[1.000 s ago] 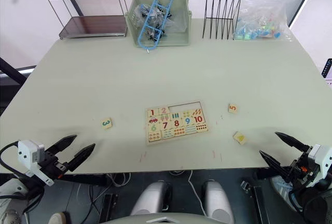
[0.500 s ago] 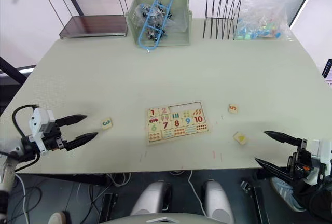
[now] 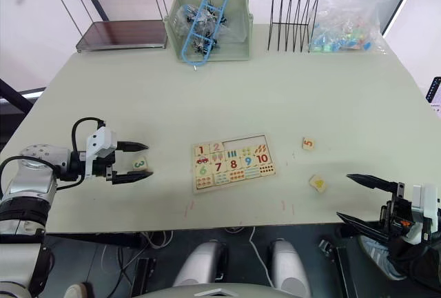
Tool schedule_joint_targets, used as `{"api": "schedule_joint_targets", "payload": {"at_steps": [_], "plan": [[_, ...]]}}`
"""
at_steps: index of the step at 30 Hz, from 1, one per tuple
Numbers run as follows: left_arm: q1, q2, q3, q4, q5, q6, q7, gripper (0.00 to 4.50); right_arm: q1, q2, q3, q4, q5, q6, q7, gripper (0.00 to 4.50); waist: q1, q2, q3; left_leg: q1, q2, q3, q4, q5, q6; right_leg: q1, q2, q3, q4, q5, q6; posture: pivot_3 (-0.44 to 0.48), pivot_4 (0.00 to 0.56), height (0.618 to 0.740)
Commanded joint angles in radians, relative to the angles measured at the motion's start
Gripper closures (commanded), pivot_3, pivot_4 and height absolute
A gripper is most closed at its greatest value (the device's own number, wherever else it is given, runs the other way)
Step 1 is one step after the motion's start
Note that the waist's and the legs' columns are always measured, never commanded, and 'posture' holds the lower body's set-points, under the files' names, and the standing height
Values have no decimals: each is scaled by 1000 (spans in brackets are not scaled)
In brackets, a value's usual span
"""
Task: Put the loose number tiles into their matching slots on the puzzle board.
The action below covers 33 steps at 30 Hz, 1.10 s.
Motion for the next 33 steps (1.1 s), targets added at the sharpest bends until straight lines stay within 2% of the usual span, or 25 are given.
{"api": "schedule_joint_targets", "payload": {"at_steps": [1,8,11,12,13,14,16,19,22,28,33], "plan": [[-13,14,-6,39,16,-25,-22,72,-2,-12,-45,-19,14,-15,-5,0,0,0,0,0,1,0,0,0,0,0,0,0,0,0,0,0,150,740],[49,22,15,-5,-11,-6,-25,72,-13,-3,-44,-16,12,-26,-19,0,-5,0,0,1,2,0,0,0,0,0,0,0,1,0,0,0,150,740],[82,22,21,-38,-29,13,-36,849,-26,-5,-39,-3,7,-29,-16,0,-5,1,0,1,2,0,0,0,0,0,0,0,1,0,0,0,150,740],[92,23,24,-44,-32,16,-34,1299,-36,-9,-38,6,5,-29,-14,0,-4,1,0,1,2,0,0,0,0,0,0,0,1,0,0,0,150,740],[102,24,28,-51,-36,21,-32,2106,-45,-12,-37,14,4,-29,-10,0,-4,1,0,1,2,0,0,0,0,0,0,0,1,0,0,0,150,740],[110,25,32,-57,-40,26,-29,2229,-53,-16,-36,21,2,-28,-7,0,-3,1,0,1,2,0,0,0,0,0,0,0,1,0,0,0,150,740],[126,27,42,-69,-46,34,-23,2983,-66,-20,-34,30,0,-27,-1,0,-4,1,-1,1,2,0,0,0,0,0,0,0,1,0,0,0,150,740],[152,22,66,-111,-75,69,1,2994,-81,-20,-28,36,-1,-24,5,0,-4,1,-1,1,2,0,0,0,0,0,0,0,1,0,0,0,150,740],[206,19,97,-230,-108,130,56,2994,-94,-19,-22,42,-2,-21,15,0,-5,1,-1,1,2,0,0,0,0,0,0,0,1,0,0,0,150,740],[373,15,218,-697,-221,526,327,2994,-119,-23,-21,61,2,-21,42,0,1,1,0,0,3,-5,0,0,0,0,-2,0,1,0,0,0,150,740],[449,-66,315,-1003,-297,897,643,2994,-144,-26,-5,79,15,-8,85,0,0,2,0,1,2,-6,0,0,0,0,-3,0,1,0,0,0,150,740]]}}
